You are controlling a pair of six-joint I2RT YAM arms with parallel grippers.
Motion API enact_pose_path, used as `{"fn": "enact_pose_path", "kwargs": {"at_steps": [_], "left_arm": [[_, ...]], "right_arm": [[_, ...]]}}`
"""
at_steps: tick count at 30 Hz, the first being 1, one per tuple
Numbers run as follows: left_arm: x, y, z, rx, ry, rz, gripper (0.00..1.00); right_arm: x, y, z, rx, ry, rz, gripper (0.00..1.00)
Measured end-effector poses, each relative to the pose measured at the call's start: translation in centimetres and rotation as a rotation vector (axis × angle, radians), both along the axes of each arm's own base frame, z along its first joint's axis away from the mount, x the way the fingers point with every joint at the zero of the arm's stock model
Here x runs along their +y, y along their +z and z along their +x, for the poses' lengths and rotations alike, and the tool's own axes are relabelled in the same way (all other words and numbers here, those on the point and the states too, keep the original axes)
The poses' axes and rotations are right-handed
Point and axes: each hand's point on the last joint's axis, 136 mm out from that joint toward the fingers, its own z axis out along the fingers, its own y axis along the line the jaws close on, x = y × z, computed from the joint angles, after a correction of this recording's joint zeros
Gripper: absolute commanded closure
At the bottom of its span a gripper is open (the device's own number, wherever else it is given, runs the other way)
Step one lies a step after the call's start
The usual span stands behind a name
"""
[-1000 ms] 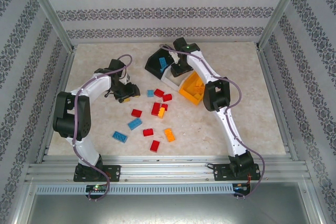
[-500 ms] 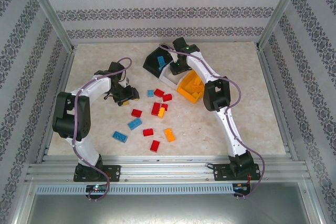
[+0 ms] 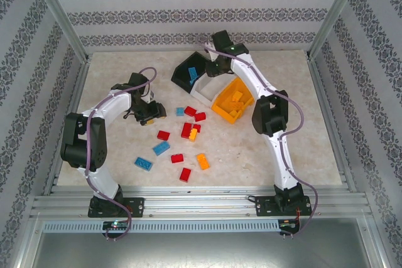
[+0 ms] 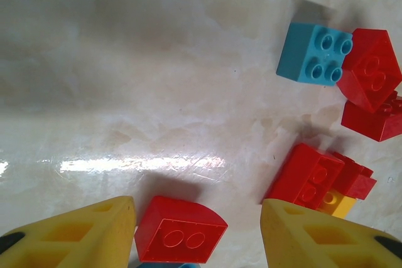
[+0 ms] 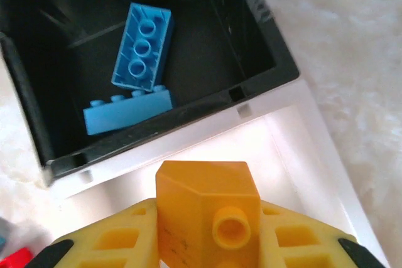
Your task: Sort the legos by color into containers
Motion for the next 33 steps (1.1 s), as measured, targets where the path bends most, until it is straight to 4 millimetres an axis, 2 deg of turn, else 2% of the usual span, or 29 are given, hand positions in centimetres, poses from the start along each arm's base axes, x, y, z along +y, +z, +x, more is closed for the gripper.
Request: {"fn": "enact_pose_path", "kwargs": {"at_steps": [4,6,9,13,16,19,21,26,28,33], "left_arm": [[-0.9,0.9,0.5,-0.033,-0.039,0.02,0.43],[-2.3,1.9,0.8,-0.071,-0.099,0.034,0.43],[-4.8,3.0,0.8,-0.117,-0.197,0.043,0.43],[-8.1,2.6,0.0,-0.128,-0.325,0.058,0.42],[-10.1,1.3,-1.5,-0.093,-0.415,0.075,0.42],[-11.2,0.1,-2.8,-0.057,-0.464,0.088,0.42],[-11.3,-0.1,-3.1,-0.048,-0.471,0.091,0.42],[-11.2,-0.2,-3.2,-0.041,-0.464,0.099,0.42],[-11.1,-0.4,-3.3,-0.038,-0.461,0.106,0.42],[-10.8,-0.8,-3.2,-0.031,-0.453,0.127,0.43]], "right_arm": [[-1.5,1.8,-2.3,0.031,-0.043,-0.024,0.71],[-3.1,2.2,-4.8,0.075,-0.08,-0.045,0.71],[-5.5,1.2,-9.2,0.172,-0.134,-0.076,0.7],[-8.1,-1.3,-12.8,0.278,-0.21,-0.095,0.7],[-9.2,-2.9,-13.4,0.322,-0.246,-0.104,0.7],[-9.7,-3.3,-13.1,0.326,-0.27,-0.098,0.7],[-9.9,-3.6,-12.8,0.323,-0.279,-0.094,0.66],[-10.0,-4.6,-12.4,0.337,-0.283,-0.098,0.4],[-10.0,-4.6,-12.4,0.337,-0.283,-0.098,0.37],[-10.0,-3.6,-12.5,0.315,-0.284,-0.088,0.35]]}}
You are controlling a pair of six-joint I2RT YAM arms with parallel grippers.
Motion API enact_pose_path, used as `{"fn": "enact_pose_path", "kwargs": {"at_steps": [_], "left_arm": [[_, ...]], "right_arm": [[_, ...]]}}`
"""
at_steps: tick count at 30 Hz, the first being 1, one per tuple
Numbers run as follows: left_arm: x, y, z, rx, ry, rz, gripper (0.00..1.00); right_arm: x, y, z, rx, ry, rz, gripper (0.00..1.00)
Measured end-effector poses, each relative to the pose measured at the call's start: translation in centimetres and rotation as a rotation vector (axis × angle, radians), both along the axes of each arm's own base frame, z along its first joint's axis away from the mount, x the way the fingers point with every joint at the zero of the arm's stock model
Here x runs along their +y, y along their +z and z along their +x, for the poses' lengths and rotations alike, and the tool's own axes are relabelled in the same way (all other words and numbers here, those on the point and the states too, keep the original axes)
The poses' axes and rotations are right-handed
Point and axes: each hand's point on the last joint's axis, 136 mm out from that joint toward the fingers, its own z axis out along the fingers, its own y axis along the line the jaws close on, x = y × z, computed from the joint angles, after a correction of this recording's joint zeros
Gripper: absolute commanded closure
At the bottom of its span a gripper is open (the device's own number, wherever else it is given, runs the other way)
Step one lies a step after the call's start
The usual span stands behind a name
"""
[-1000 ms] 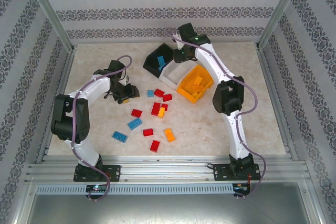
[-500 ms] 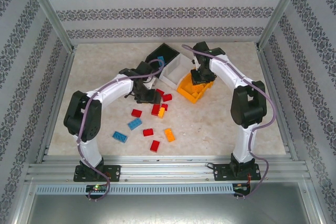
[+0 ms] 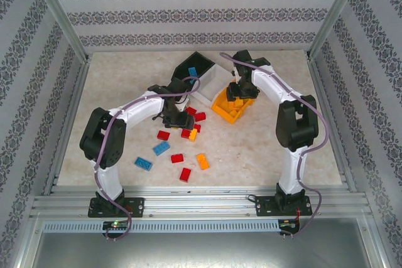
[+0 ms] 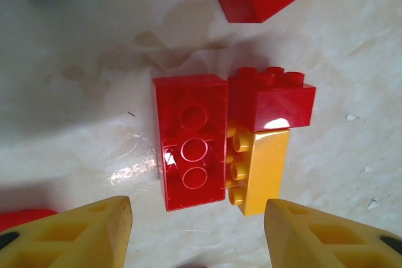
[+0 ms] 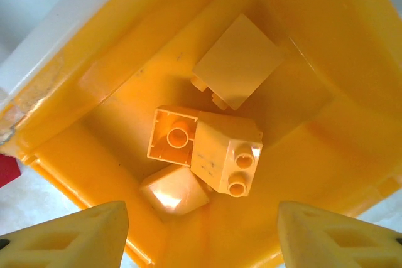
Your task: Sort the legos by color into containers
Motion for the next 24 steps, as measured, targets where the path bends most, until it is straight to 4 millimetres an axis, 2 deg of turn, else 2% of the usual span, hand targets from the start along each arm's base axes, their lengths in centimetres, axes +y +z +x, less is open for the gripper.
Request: {"fn": "enact_pose_path", "kwargs": {"at_steps": [6,8,11,14,17,20,24], "left_arm": [[0.6,-3.1,-0.2,0.059,0.006,0.06,0.48],[0.4,-3.9,-0.3,0.086,0.003,0.058,0.55],[0.0,-3.8,0.1,0.074,-0.004,0.056,0.62],[-0.1,-4.0,0.3,0.074,-0.005,0.057,0.69],[-0.2,-3.9,0.4,0.069,-0.01,0.055,0.79],[-0.2,-3.8,0.5,0.067,-0.01,0.052,0.87],[0.5,-3.8,0.1,0.066,0.001,0.048,0.94]], "right_arm": [[0.7,3.3,-2.2,-0.058,0.028,0.016,0.35],[2.1,4.4,-4.0,-0.075,0.065,0.028,0.35],[5.1,4.7,-6.5,-0.062,0.126,0.057,0.32],[8.2,3.6,-8.8,-0.009,0.18,0.091,0.3],[10.8,1.9,-10.1,0.049,0.21,0.106,0.28],[12.7,0.1,-10.3,0.1,0.206,0.117,0.27],[13.9,-1.5,-9.6,0.145,0.172,0.141,0.27]]}}
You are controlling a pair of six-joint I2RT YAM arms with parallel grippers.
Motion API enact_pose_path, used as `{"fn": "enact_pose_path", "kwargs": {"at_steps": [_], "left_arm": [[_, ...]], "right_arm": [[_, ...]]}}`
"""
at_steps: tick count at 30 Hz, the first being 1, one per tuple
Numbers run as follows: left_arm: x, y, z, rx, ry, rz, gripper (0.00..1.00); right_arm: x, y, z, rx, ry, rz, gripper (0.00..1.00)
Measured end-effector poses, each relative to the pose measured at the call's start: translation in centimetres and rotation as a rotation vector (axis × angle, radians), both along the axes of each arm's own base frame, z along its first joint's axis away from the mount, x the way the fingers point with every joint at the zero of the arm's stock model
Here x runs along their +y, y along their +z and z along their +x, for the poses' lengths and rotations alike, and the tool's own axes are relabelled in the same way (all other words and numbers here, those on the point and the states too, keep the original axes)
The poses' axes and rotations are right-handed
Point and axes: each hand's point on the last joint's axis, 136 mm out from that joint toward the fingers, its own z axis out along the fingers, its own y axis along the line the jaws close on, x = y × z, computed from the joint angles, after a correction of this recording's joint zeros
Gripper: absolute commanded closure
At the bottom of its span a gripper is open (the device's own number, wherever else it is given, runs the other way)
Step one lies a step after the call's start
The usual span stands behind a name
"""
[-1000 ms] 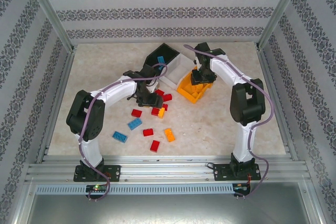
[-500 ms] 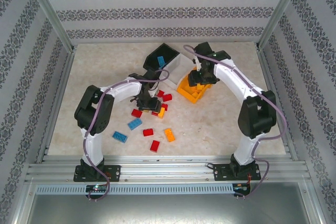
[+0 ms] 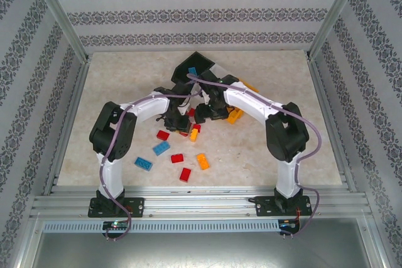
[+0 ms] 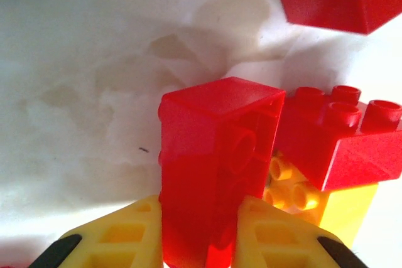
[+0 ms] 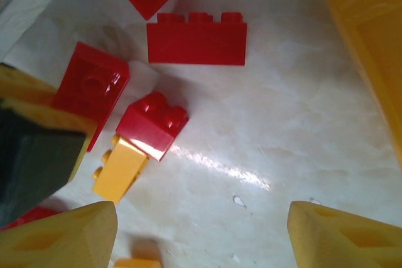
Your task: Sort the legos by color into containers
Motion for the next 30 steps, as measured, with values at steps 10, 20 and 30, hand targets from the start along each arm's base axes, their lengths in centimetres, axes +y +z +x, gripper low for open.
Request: {"fn": "enact_pose_path", "kwargs": {"at_steps": [10,20,30], "left_arm": [[3.9,2.3,-0.5,-0.032,0.09,-0.016,0.99],[7.2,6.9,1.8,-0.127,0.199,-0.071,0.98],[8.3,9.9,3.3,-0.18,0.246,-0.109,0.98]], "right_arm": [[2.0,-1.2,0.2,0.07,-0.059,0.074,0.27],[3.5,-2.0,1.7,0.1,-0.136,0.104,0.21],[3.4,-4.3,5.0,0.052,-0.09,-0.056,0.19]]}}
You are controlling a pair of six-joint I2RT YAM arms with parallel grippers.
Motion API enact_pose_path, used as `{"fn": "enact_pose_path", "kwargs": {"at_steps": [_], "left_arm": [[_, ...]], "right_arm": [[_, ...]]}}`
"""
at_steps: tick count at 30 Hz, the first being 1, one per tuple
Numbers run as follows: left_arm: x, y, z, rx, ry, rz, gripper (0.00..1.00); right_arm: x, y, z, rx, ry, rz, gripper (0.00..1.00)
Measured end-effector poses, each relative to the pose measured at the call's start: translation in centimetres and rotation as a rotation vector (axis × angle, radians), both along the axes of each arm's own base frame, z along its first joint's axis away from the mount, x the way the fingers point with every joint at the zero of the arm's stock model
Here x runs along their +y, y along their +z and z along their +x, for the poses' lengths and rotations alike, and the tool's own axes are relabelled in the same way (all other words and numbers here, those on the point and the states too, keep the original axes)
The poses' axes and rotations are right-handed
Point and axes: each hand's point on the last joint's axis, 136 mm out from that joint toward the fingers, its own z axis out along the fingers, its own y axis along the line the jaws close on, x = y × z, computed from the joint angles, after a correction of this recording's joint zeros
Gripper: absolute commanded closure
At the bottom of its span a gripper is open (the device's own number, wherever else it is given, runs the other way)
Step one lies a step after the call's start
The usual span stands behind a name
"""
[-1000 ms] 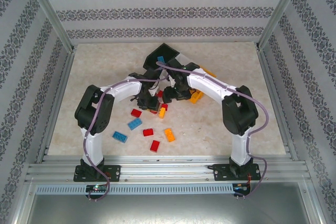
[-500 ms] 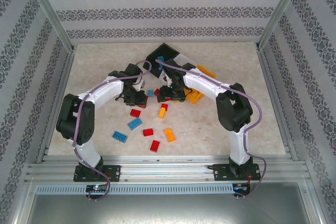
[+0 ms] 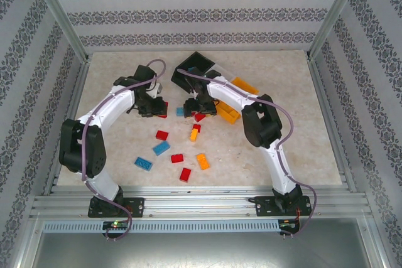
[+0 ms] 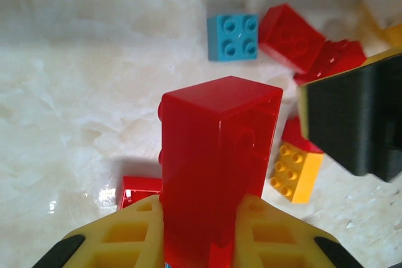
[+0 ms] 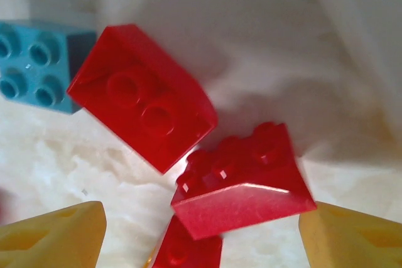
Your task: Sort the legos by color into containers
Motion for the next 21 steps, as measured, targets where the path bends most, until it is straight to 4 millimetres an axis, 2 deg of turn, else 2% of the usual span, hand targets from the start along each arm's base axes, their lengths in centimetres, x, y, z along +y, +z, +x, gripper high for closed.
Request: {"fn": "enact_pose_path", "kwargs": {"at_steps": [5,12,14,21], "left_arm": [[0.1,1.9,1.1,-0.048,0.02,-0.021,0.98],[0.2,2.1,1.2,-0.048,0.029,-0.024,0.97],[0.2,2.0,1.2,-0.047,0.031,-0.025,0.97],[0.1,2.1,1.2,-0.039,0.048,-0.036,0.97]], "right_arm": [[-0.4,-0.2,0.5,-0.018,0.035,-0.066,0.22],[-0.4,-1.9,1.1,-0.005,0.056,-0.106,0.43],[-0.4,-2.4,1.0,0.004,0.056,-0.113,0.45],[-0.5,-2.1,1.1,0.003,0.055,-0.113,0.46]]}}
